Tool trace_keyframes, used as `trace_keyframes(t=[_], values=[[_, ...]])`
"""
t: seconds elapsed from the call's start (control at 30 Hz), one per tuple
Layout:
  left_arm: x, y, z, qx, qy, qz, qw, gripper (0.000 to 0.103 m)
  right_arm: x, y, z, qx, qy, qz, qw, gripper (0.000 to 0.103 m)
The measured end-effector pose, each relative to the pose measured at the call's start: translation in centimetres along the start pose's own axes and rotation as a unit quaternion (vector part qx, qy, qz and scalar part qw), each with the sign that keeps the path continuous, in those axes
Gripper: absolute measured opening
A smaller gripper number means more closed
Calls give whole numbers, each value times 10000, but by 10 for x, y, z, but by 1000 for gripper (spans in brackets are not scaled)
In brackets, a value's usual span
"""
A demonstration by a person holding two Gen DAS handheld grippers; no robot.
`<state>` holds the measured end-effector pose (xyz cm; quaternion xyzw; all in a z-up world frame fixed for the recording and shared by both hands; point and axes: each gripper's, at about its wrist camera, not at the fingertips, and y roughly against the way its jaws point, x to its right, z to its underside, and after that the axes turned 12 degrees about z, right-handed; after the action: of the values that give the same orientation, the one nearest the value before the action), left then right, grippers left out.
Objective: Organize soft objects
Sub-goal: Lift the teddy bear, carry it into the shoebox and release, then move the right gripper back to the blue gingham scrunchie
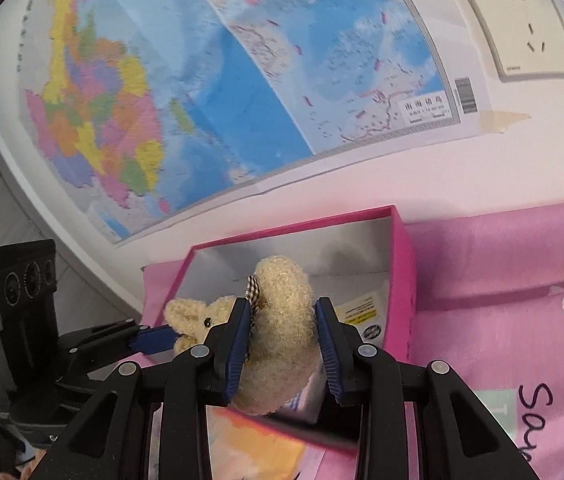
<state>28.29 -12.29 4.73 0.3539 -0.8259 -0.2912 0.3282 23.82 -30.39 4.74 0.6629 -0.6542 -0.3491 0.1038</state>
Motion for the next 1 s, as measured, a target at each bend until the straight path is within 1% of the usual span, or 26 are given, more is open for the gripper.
trace_keyframes(t=[0.07, 0.13, 0.17, 0.23, 0.37, 0.43, 0.57, 0.77, 0.9, 1.0], values=[[-6, -7, -3, -55, 110, -117, 9999, 49, 1, -7, -3, 1, -45, 92, 9999, 36], [-15, -13, -4, -157, 261, -213, 9993, 50, 2, -13, -4, 28, -60, 323, 9995, 43], [-18, -14, -3, -172, 311, -268, 9990, 50, 1, -13, -4, 55, -40, 398, 9992, 44], [-22, -12, 1, -126, 335, -264, 9990, 50, 3, -13, -1, 98, -57, 488, 9987, 47], [-20, 3, 12, 71, 210, -323, 9992, 50, 3, -7, 9, 102, 70, 598, 9981, 48], [-17, 17, 20, 232, 86, -335, 9991, 50, 2, -3, 14, 68, 144, 558, 9983, 48], [-12, 43, 31, 518, -26, -233, 9984, 50, -3, 9, 25, 60, 315, 447, 9985, 48], [-6, 94, 64, 998, -228, -146, 9946, 51, -12, 37, 42, 110, 431, 150, 9989, 48], [-12, 116, 87, 1110, -146, -120, 9936, 52, -24, 55, 53, 127, 575, -118, 9982, 50], [-20, 121, 102, 1033, -41, -109, 9946, 52, -35, 67, 65, 61, 757, -309, 9966, 52]])
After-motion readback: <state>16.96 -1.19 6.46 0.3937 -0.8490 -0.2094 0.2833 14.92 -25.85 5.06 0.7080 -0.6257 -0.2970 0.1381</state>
